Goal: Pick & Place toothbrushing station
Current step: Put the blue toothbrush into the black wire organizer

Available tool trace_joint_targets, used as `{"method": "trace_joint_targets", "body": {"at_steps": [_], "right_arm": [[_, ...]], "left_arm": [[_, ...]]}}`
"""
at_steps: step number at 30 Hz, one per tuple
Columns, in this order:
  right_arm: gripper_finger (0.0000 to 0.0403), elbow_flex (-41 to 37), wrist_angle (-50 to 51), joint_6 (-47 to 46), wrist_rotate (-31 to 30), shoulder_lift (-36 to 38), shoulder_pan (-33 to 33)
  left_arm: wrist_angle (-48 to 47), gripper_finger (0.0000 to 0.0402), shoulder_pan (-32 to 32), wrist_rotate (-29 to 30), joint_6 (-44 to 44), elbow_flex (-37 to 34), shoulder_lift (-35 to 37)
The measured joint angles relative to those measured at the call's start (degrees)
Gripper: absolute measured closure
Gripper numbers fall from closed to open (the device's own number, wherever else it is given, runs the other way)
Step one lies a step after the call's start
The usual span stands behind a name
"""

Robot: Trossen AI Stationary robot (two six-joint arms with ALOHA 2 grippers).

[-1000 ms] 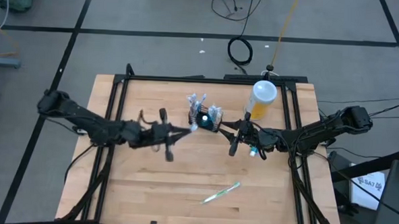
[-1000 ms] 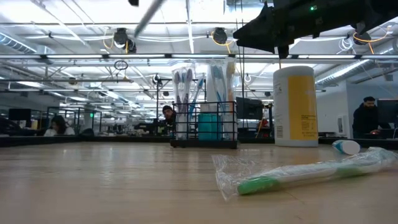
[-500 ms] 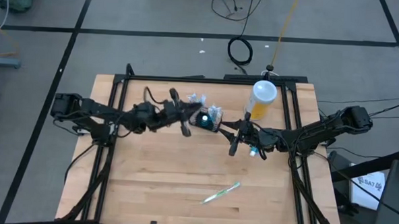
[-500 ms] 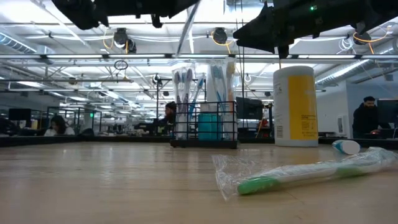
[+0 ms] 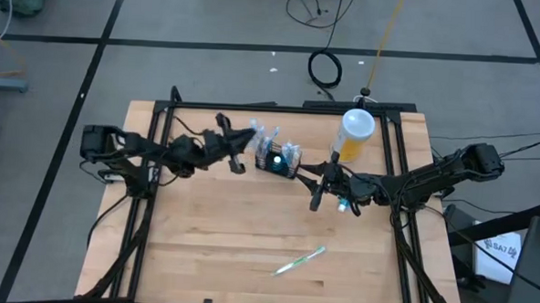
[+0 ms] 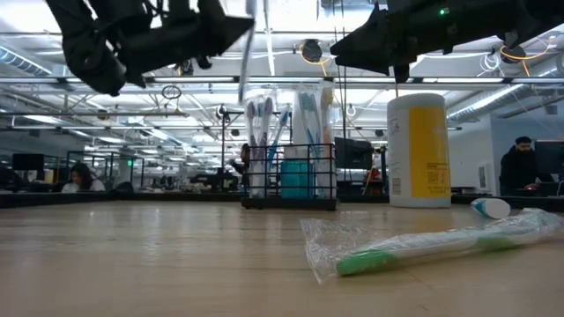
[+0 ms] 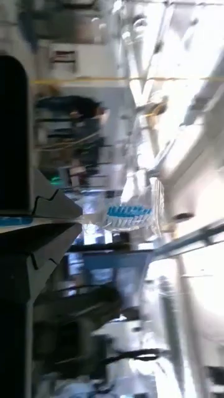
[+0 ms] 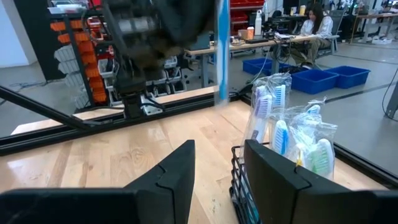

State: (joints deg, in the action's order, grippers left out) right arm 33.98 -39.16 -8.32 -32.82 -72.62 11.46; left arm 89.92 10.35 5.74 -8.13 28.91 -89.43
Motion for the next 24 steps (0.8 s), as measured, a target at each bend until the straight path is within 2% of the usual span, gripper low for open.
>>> {"method": "trace_joint_targets", "body": {"at_steps": [6, 18, 24], "right_arm": [[0.0273, 0.0, -0.33, 0.0, -0.13, 0.0, -0.22], [0.0273, 0.01, -0.63, 0.0, -0.15, -0.02, -0.59], [0.0273, 0.0, -0.9, 0.0, -0.13, -0.02, -0.59]], "left_arm": [[-0.34, 0.0394, 0.35, -1.47, 0.73, -1.04, -2.97], [-0.23, 0.0388, 0.35, -1.69, 0.88, 5.15, -10.2], [-0.26, 0.0397, 0.7, 5.27, 0.85, 5.48, -14.33]]}}
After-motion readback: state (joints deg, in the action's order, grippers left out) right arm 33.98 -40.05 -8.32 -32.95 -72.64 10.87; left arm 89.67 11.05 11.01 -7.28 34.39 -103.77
